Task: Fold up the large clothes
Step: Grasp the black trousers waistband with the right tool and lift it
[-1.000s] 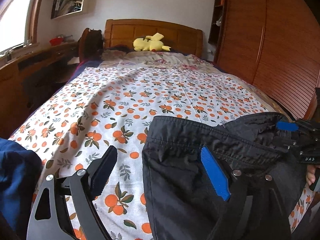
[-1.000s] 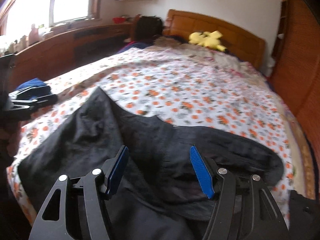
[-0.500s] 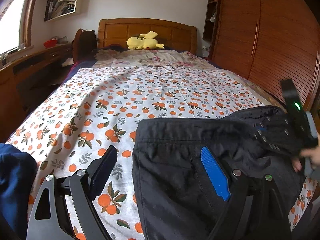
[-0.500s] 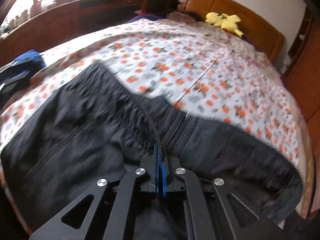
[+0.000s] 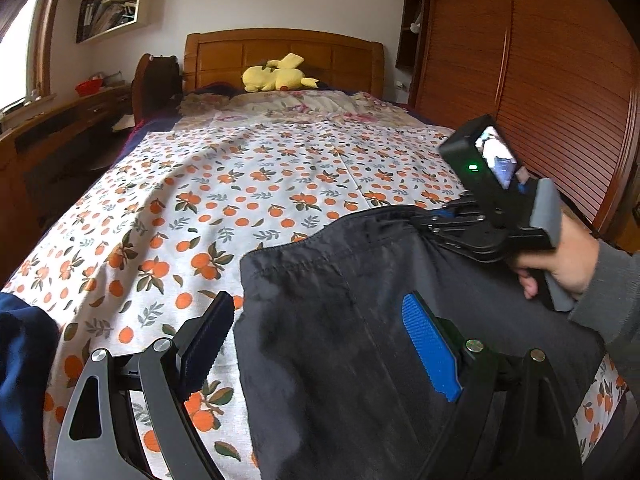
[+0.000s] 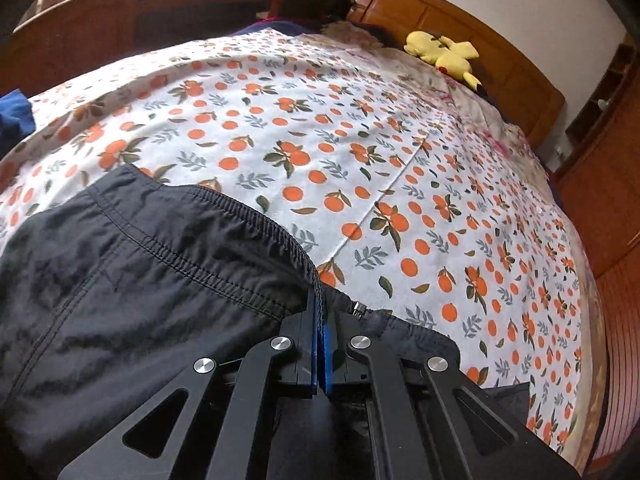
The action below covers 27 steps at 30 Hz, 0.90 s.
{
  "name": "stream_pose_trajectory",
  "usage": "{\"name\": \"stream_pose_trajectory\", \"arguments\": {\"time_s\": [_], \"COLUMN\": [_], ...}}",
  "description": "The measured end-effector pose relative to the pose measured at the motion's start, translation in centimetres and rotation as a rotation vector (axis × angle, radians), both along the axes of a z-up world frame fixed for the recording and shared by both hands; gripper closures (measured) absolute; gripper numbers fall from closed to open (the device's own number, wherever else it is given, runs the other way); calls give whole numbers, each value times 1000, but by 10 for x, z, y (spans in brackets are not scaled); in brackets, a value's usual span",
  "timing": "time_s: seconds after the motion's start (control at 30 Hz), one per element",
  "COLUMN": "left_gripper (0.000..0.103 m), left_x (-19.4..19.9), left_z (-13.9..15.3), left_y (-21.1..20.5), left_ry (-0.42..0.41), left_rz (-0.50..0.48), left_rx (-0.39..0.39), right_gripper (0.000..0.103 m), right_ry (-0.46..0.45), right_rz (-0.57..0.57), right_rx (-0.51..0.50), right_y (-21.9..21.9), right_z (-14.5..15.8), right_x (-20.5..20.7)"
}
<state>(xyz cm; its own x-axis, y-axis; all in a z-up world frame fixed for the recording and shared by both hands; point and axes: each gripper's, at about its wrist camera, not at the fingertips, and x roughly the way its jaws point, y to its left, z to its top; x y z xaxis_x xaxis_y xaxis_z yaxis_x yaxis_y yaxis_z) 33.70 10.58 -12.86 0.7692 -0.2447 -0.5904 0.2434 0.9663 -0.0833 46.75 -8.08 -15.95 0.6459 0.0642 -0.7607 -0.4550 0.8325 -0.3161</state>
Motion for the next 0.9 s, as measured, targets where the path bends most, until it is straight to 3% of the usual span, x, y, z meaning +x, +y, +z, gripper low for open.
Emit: {"name": "stream_pose_trajectory", "arguments": {"time_s": [0.2, 0.23, 0.27, 0.33, 0.63, 0.77, 0.9], "left_gripper": [15, 15, 15, 15, 13, 13, 13], "left_x": [0, 0, 0, 1, -4, -6, -6], "left_z": [-3, -4, -5, -6, -7, -12, -19], "left_y": [-12, -13, -15, -18, -43, -57, -72], "left_ry": [5, 6, 7, 10, 2, 7, 18], "left_rz": [-20, -22, -25, -30, -79, -108, -131], "left_rx": [15, 17, 17, 18, 20, 23, 39], "right_gripper": [100, 87, 64, 50, 49, 49, 49], "right_ry": [45, 48, 43, 5, -59, -67, -22], "right_rz": [-37, -46, -55, -53, -91, -221, -368], "right_rx": [63, 87, 98, 137, 195, 186, 188], "right_y": [-7, -11, -13, -22, -93, -154, -205], "right_z": [-5, -2, 1, 13, 54, 58, 43], "right_x": [7, 5, 4, -5, -38, -30, -17]}}
